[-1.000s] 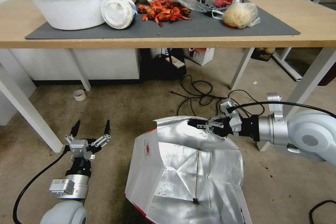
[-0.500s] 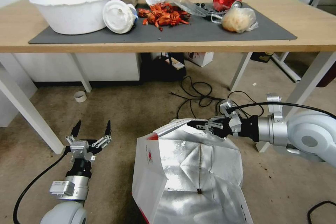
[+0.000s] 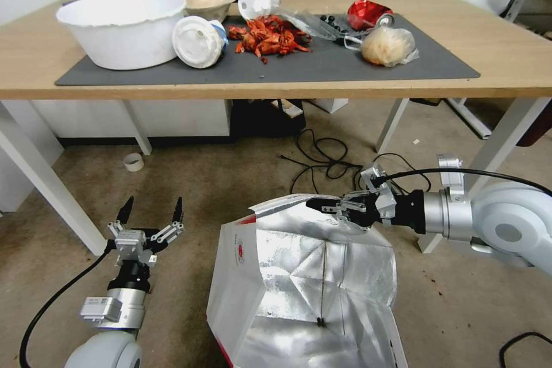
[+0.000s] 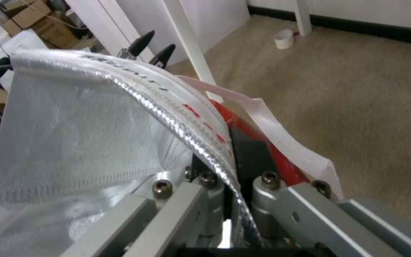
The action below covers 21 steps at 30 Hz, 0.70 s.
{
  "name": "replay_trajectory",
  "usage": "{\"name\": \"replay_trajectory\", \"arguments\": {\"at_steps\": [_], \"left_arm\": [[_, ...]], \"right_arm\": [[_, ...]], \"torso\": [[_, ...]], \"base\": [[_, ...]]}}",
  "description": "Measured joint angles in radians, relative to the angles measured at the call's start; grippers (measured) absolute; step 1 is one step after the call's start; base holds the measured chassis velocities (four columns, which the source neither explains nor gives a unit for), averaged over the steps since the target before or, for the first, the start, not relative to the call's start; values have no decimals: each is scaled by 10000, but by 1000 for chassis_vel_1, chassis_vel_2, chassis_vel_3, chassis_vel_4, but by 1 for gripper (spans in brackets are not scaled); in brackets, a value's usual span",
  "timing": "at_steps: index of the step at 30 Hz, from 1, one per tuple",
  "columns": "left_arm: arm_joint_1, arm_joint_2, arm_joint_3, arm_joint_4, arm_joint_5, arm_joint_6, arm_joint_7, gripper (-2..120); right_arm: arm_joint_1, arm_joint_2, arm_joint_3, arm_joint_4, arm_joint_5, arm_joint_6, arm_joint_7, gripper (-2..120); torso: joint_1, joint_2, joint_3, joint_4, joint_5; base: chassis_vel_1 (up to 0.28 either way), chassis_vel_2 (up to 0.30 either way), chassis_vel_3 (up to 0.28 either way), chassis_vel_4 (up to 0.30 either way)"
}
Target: Pick up the food delivery bag from the floor and place it on the table.
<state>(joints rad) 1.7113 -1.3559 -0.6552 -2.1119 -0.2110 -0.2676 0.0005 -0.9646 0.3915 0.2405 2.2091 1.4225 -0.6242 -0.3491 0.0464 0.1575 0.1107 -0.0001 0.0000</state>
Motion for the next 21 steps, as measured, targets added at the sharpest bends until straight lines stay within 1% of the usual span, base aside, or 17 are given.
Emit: {"name": "replay_trajectory", "arguments": {"at_steps": [3, 4, 7, 11, 12, 14, 15, 21], "left_arm": [[16, 0, 0, -13, -18, 0, 0, 100], [16, 0, 0, -13, -18, 0, 0, 100], [22, 0, 0, -25, -47, 2, 14, 100], [26, 0, 0, -25, -47, 4, 35, 100], [36, 5, -2, -25, -42, 4, 64, 100], [35, 12, -3, -25, -42, 4, 66, 100], [35, 12, -3, -25, -42, 4, 66, 100], [20, -14, 8, -13, -41, 5, 61, 100]], "right_arm": [[0, -13, 12, 8, 9, 0, -17, 0], [0, -13, 12, 8, 9, 0, -17, 0], [1, -26, 15, 8, 23, 1, -36, 0], [2, -28, 18, 8, 22, 1, -38, 0], [3, -40, 22, 12, 11, 1, -56, 0], [1, -48, 28, 43, 9, 1, -77, 0], [1, -48, 28, 43, 9, 1, -77, 0], [4, -49, 32, 84, 11, 1, -93, 0]], "torso": [[28, 167, 142, 0, 0], [28, 167, 142, 0, 0], [69, 323, 258, -1, 0], [78, 367, 292, 0, 0], [102, 481, 383, 0, 0], [120, 583, 468, 0, -1], [120, 583, 468, 0, -1], [188, 867, 684, 0, 0]], "base": [[0, 0, 0, 0], [0, 0, 0, 0], [0, 0, 0, 0], [0, 0, 0, 0], [0, 0, 0, 0], [0, 0, 0, 0], [0, 0, 0, 0], [0, 0, 0, 0]]}}
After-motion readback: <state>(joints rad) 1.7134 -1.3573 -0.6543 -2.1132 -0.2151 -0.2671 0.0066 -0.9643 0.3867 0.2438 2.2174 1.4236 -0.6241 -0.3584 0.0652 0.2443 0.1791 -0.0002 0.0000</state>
